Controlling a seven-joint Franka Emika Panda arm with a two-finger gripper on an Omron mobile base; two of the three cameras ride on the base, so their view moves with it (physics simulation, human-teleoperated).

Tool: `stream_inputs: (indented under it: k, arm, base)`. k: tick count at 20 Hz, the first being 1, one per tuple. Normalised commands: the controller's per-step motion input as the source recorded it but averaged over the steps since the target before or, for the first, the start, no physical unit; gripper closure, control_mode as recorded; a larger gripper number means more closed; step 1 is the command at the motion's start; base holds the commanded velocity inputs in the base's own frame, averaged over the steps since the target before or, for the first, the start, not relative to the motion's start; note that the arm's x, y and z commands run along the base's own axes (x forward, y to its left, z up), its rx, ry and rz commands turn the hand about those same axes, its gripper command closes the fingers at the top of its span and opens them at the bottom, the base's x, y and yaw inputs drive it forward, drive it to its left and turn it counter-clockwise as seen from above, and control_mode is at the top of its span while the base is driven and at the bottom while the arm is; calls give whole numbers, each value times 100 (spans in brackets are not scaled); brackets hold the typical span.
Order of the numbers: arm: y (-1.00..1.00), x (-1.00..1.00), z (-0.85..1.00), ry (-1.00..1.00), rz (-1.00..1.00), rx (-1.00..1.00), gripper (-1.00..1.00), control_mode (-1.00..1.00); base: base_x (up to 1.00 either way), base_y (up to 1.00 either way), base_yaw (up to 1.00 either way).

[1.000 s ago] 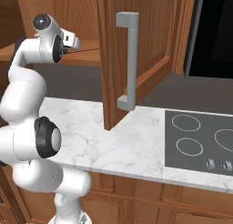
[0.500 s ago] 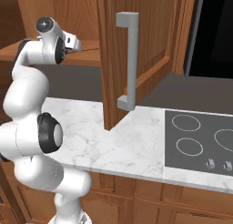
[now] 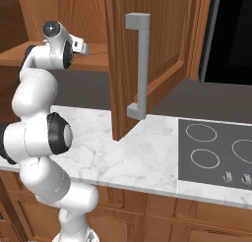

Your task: Open the cabinet and move the ladle to the pot. Then close the cabinet.

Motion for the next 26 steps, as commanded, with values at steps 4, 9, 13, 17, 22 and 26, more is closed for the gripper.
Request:
stream_inputs:
  k: [4, 9, 13, 17, 22, 26]
  arm:
    - [16, 34, -3, 0, 0, 0, 100, -100]
    - [14, 16, -2, 0, 0, 0, 100, -100]
    - [1, -2, -2, 0, 0, 0, 100, -100]
    - [0, -36, -5, 0, 0, 0, 100, -100]
    - [0, -86, -6, 0, -1, 0, 100, -100]
    - [0, -100, -12, -3, -4, 0, 100, -100]
  base:
    - [0, 0, 0]
    - [0, 0, 0]
    - [0, 0, 0]
    - [0, 0, 0]
    - [0, 0, 0]
    - [0, 0, 0]
